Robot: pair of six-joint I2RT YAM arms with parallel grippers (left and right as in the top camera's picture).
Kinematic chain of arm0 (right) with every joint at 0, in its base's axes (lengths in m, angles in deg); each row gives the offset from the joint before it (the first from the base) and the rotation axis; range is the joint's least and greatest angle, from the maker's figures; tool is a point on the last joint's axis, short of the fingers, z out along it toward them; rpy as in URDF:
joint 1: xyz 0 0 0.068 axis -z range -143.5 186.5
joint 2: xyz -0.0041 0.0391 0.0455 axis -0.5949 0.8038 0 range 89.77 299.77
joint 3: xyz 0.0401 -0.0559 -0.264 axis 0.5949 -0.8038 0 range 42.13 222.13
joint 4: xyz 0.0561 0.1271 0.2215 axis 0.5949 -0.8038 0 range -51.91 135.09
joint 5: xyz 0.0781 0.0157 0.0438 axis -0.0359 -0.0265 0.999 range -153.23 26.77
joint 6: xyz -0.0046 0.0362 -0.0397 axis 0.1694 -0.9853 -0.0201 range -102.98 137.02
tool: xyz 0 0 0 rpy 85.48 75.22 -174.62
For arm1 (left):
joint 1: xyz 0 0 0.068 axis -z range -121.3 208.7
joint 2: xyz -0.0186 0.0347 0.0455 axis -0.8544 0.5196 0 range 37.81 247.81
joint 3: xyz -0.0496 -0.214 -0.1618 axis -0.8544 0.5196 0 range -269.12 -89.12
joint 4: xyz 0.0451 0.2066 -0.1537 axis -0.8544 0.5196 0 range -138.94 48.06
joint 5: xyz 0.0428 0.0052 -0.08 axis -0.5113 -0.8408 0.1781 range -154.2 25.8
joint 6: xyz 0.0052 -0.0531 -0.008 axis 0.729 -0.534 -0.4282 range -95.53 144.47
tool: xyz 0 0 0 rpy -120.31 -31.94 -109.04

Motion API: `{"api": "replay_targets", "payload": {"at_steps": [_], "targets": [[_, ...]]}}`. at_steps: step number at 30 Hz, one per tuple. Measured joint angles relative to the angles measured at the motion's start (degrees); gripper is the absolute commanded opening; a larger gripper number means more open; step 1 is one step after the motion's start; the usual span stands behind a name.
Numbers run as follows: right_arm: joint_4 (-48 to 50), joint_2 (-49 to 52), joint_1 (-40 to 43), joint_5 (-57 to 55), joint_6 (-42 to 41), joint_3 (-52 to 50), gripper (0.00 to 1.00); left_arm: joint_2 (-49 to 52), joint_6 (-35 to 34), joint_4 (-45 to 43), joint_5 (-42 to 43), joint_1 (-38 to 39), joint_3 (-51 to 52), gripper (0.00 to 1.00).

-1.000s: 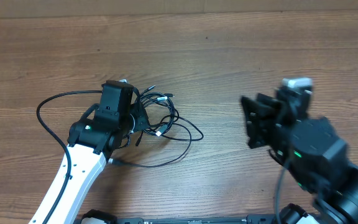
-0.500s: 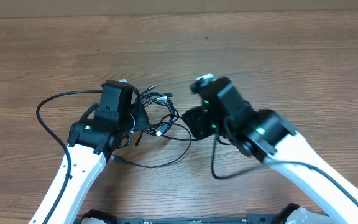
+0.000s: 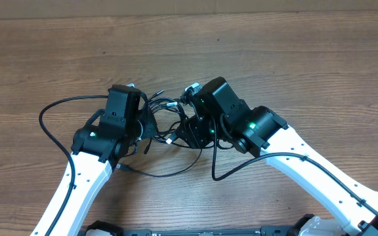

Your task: Untangle cables

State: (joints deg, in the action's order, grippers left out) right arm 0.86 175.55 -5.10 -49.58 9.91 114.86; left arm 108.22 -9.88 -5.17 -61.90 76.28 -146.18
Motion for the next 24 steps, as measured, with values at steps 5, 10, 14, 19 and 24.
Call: {"api": "replay_targets", "payload": {"at_steps": [5, 10, 14, 19, 24], "targets": [[0.04, 0.0, -0.02, -3.87, 1.81, 0.0, 0.63, 0.0, 0.57, 0.0, 1.16, 0.0, 0.0, 0.04], [0.02, 0.02, 0.0, -6.12, 2.47, 0.0, 0.61, 0.0, 1.25, -0.09, 2.99, 0.0, 0.0, 0.04], [-0.15, 1.33, 0.0, -6.64, 2.71, 0.0, 0.54, 0.0, 1.68, -0.48, 4.52, 0.0, 0.0, 0.04], [-1.68, 4.07, 0.0, -6.56, 2.84, 0.0, 0.41, 0.0, 2.19, -0.48, 5.25, 0.0, 0.0, 0.04], [-2.14, 4.48, 0.0, -6.36, 2.97, 0.0, 0.19, 0.0, 2.8, -0.5, 5.44, 0.0, 0.0, 0.04]]}}
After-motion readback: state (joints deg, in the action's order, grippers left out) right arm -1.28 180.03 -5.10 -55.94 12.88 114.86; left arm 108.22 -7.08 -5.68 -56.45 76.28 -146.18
